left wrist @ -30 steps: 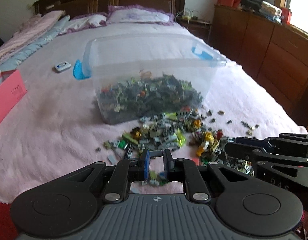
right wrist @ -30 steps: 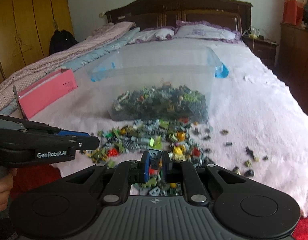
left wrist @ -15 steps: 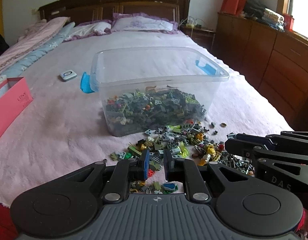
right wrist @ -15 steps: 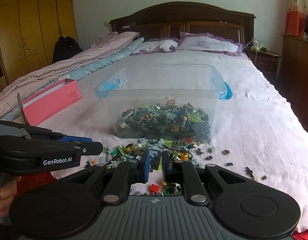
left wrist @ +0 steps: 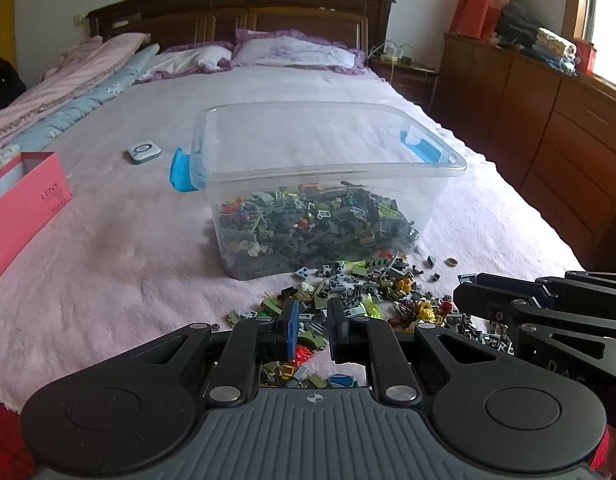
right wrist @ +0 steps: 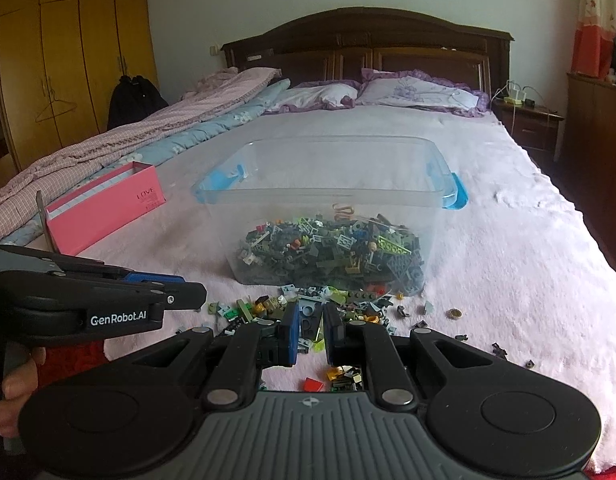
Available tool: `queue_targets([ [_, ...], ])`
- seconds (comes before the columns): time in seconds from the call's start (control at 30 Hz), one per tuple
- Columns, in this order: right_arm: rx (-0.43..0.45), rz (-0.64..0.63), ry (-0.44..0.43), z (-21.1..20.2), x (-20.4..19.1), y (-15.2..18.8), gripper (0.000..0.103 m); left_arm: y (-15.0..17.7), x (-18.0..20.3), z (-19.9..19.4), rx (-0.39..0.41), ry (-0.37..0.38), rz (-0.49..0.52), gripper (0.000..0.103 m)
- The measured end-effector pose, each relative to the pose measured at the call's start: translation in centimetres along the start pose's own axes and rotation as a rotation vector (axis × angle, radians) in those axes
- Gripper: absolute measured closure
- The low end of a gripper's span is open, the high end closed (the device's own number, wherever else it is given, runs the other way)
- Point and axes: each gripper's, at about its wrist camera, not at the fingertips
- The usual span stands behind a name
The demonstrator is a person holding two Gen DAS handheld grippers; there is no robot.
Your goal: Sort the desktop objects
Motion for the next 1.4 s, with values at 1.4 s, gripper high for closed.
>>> queue_targets([
  [1.4, -0.124, 0.041, 0.002, 1.7, 1.6, 4.1, 0.089, 6.9, -1.6, 5.6, -0.158, 0.006, 0.14, 0.074],
])
Point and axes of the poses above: each gripper's, at about its wrist camera, not at the fingertips, and z roughly the way its jaws point, x to its right, y to its underside, and after that the axes turned 2 degrees about -x, right-handed
